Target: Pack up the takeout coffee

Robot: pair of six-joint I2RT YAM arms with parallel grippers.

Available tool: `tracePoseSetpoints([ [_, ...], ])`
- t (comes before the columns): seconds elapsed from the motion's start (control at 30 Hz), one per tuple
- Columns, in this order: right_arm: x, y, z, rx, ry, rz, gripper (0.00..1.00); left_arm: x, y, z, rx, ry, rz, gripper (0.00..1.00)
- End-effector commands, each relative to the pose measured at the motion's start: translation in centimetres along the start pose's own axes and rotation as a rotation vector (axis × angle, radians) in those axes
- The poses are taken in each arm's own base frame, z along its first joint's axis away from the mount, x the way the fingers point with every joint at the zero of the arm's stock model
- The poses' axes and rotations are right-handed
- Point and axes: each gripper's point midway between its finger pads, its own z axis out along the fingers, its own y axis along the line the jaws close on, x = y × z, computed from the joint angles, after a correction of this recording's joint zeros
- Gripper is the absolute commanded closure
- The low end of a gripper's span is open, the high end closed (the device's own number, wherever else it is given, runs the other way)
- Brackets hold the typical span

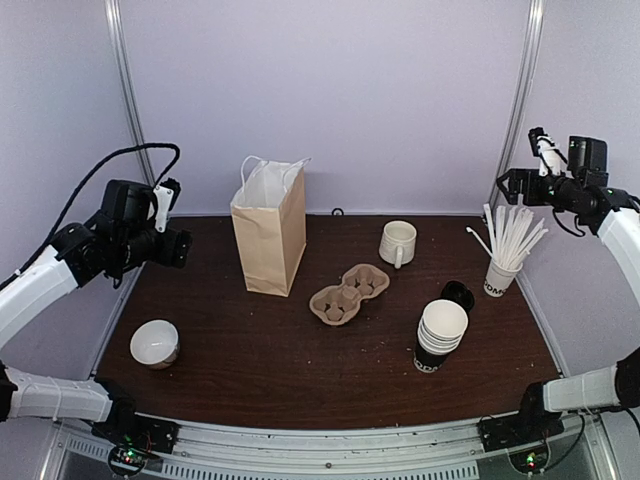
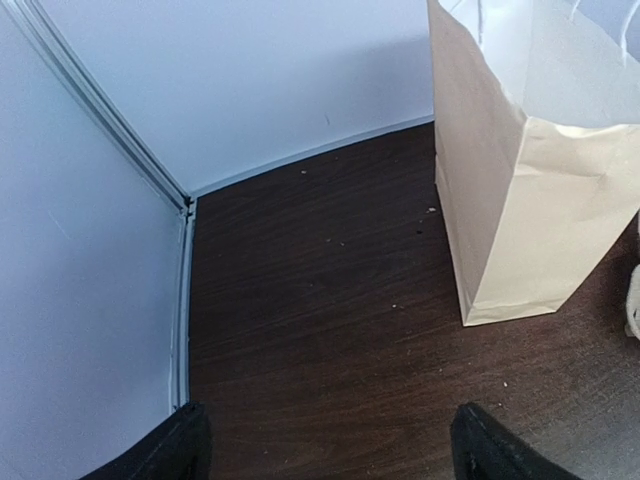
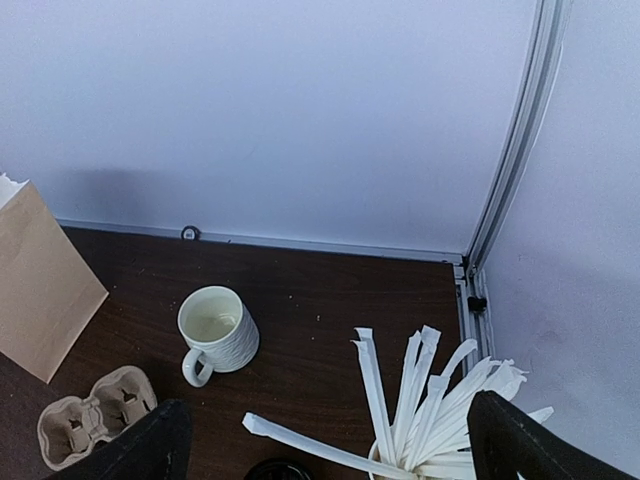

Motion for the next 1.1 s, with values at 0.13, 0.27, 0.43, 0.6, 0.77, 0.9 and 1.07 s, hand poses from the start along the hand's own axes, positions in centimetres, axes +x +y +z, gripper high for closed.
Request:
tracePoseSetpoints([
  [0.13,2.6,4.5,-2.4,-0.210,0.138,-0.150,0.05,-3.8,-2.6,-2.3,0.245,-0.141,-0.030,0.28],
  [0.27,4.4,7.9,-4.9,-0.377,0.217,-0.254,0.14,-5.6,-5.9,-3.8,0.363,-0.167,0.013,0.33],
  [0.43,9.0,12.4,-8.5,-0.601,0.343,-0.416,0.29,-8.5,-13.2,-6.5,0.528,-0.204,0.114,0.36],
  [0.6,14.9,15.4,-12.9,-0.820,0.486,-0.592,0.40,-9.0,-21.8,-7.9,0.687,-0.158,0.197,0.37],
  [0.77,19.0,16.7,-15.6,-0.958,0.593,-0.721,0.43,-7.3,-29.5,-7.9,0.819,-0.095,0.221,0.38],
  [0.9,22.2,16.7,-16.8,-1.010,0.678,-0.864,0.44,-5.8,-33.5,-7.6,0.881,-0.040,0.233,0.39],
  [1.07,23.8,16.6,-16.5,-1.004,0.707,-1.039,0.49,-4.5,-36.2,-7.0,0.934,0.008,0.206,0.41],
])
